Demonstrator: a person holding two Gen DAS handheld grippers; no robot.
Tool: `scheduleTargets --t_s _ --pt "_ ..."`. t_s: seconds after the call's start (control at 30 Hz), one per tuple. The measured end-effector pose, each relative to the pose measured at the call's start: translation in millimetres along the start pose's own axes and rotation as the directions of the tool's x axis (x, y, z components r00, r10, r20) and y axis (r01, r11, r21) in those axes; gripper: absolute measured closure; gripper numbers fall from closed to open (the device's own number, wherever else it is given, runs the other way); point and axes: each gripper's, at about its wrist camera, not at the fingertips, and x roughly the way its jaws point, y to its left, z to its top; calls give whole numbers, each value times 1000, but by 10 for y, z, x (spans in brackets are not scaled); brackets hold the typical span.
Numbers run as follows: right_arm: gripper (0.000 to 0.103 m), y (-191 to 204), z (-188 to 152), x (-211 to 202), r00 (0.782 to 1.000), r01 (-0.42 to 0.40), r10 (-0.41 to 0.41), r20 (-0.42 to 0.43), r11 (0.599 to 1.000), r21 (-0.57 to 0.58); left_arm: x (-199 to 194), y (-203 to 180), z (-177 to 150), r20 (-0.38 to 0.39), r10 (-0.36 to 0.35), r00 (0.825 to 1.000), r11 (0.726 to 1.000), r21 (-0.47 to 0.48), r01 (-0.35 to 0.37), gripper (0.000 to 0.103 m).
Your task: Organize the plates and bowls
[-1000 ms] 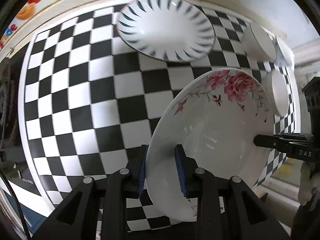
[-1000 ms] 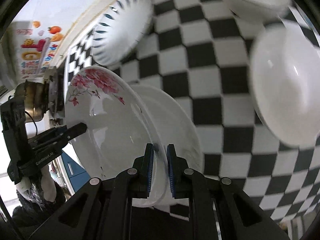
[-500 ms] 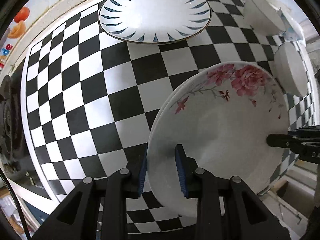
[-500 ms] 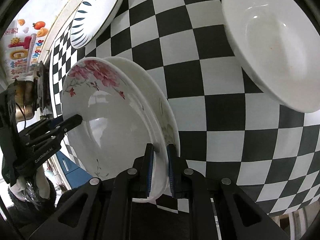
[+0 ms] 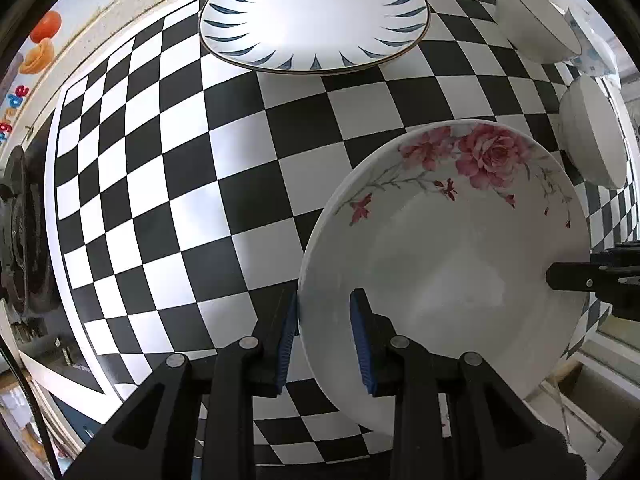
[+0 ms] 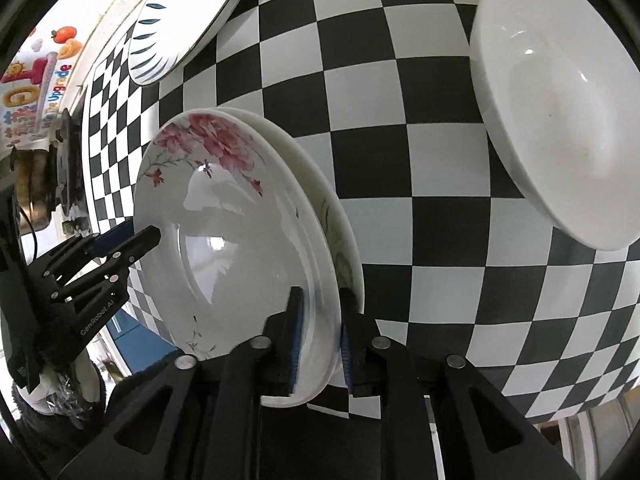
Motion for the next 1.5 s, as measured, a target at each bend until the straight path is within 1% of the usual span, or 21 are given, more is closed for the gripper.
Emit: scheduleTargets --t_s 0.07,0.33,0.43,0.53,0.6,0.67,0.73,0.8,0.83,0.9,0.93,1.0,1.07,1.1,1.17,1.3,1.37,1.4,1.43,1.47,1.5 --pt "83 19 9 4 1000 12 -12 -13 1000 4 -20 32 -9 -3 -13 1000 1000 -12 13 78" --pt "80 122 10 -28 996 66 -66 -53 998 2 -46 115 13 -13 -20 1000 1000 -10 20 78" --pt "78 144 6 -71 991 118 -118 -61 993 -10 -117 172 6 -13 -33 999 999 -18 33 78" --pt "78 174 26 -178 992 115 -115 -49 993 -6 -255 289 61 12 -53 999 998 -36 54 78" --pt "78 203 70 -333 995 100 -100 -8 995 -1 -438 403 165 48 -66 997 996 -64 69 78" --pt "78 246 145 -506 996 84 -84 36 996 -1 -631 574 352 94 -84 992 991 -99 93 77" --pt "78 312 302 -712 994 39 -39 104 999 -1 -769 759 585 135 -96 986 985 -133 114 76" --pt "75 368 514 -871 987 2 -3 160 1000 4 -832 974 871 163 -109 981 975 -174 137 71" --pt "72 398 655 -940 981 -23 22 194 1000 6 -838 1075 1004 172 -122 978 969 -192 154 71" --pt "65 422 923 -1022 967 -83 76 243 996 17 -751 1268 1264 174 -138 975 959 -222 176 71" --pt "60 437 1091 -1042 958 -119 110 267 993 20 -711 1347 1380 171 -151 974 953 -235 189 71" --pt "57 454 1354 -1022 943 -163 147 299 986 31 -549 1496 1556 152 -190 970 939 -259 225 71" --pt "57 459 1626 -945 941 -186 165 294 982 45 -331 1568 1704 117 -232 966 927 -275 256 71" --pt "57 466 1748 -882 942 -191 168 289 980 53 -243 1557 1693 104 -249 963 923 -276 268 71" --pt "57 487 1955 -746 949 -187 163 269 980 63 -95 1549 1769 81 -266 961 920 -276 278 71" --pt "58 487 2114 -519 967 -125 106 231 990 71 92 1513 1854 49 -272 961 925 -261 275 72" --pt "62 465 2138 -464 971 -105 86 222 992 74 121 1489 1858 53 -276 960 927 -250 280 73" --pt "66 461 2167 -417 973 -98 80 217 992 76 132 1472 1855 59 -275 960 928 -246 281 81" --pt "77 445 2178 -397 973 -104 86 213 992 72 159 1448 1870 60 -280 958 927 -242 286 85" --pt "84 444 2187 -375 974 -111 95 208 991 68 169 1427 1877 65 -271 960 930 -239 279 85" --pt "87 446 2193 -352 975 -93 78 208 993 67 157 1402 1869 72 -251 965 937 -233 261 85"
